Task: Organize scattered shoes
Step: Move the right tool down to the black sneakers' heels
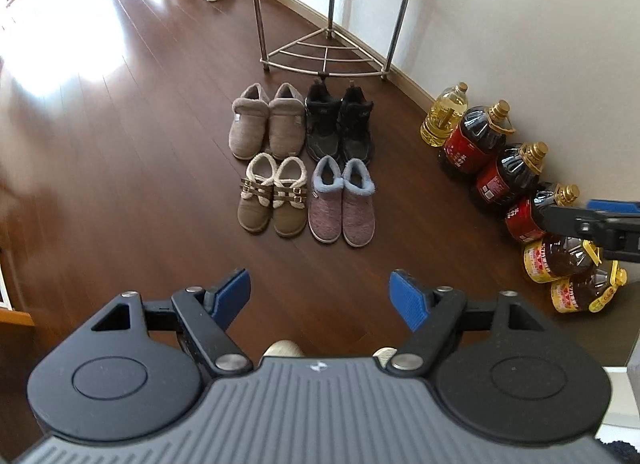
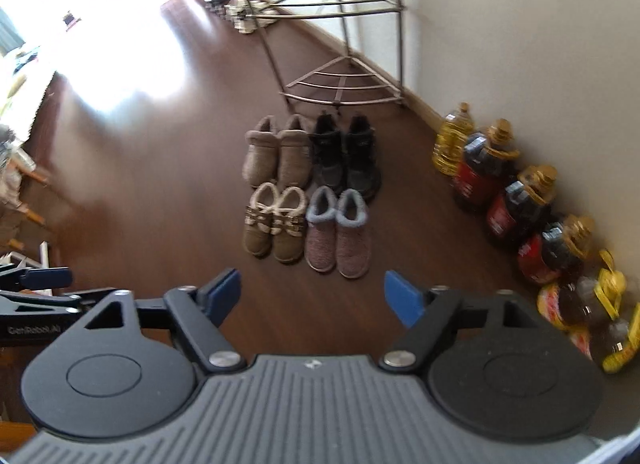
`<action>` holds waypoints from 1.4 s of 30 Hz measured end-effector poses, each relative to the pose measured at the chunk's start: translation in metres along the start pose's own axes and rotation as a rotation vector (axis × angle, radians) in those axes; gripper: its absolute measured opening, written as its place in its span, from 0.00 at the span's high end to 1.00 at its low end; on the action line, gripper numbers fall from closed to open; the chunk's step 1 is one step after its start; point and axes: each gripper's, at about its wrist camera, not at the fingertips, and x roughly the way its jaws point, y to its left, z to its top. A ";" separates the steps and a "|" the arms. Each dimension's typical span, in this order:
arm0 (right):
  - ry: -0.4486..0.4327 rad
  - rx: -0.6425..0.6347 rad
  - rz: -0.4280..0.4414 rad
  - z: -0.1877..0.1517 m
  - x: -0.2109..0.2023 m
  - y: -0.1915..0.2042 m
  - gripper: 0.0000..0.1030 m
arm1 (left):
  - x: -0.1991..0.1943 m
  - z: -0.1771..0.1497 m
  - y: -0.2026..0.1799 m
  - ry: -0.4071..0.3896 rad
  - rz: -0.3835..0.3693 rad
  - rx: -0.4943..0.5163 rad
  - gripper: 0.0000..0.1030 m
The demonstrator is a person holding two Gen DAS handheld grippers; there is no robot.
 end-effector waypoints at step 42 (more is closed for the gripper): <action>0.313 -0.529 0.185 0.372 0.477 -0.085 0.85 | 0.405 0.286 -0.075 0.036 0.101 -0.205 0.24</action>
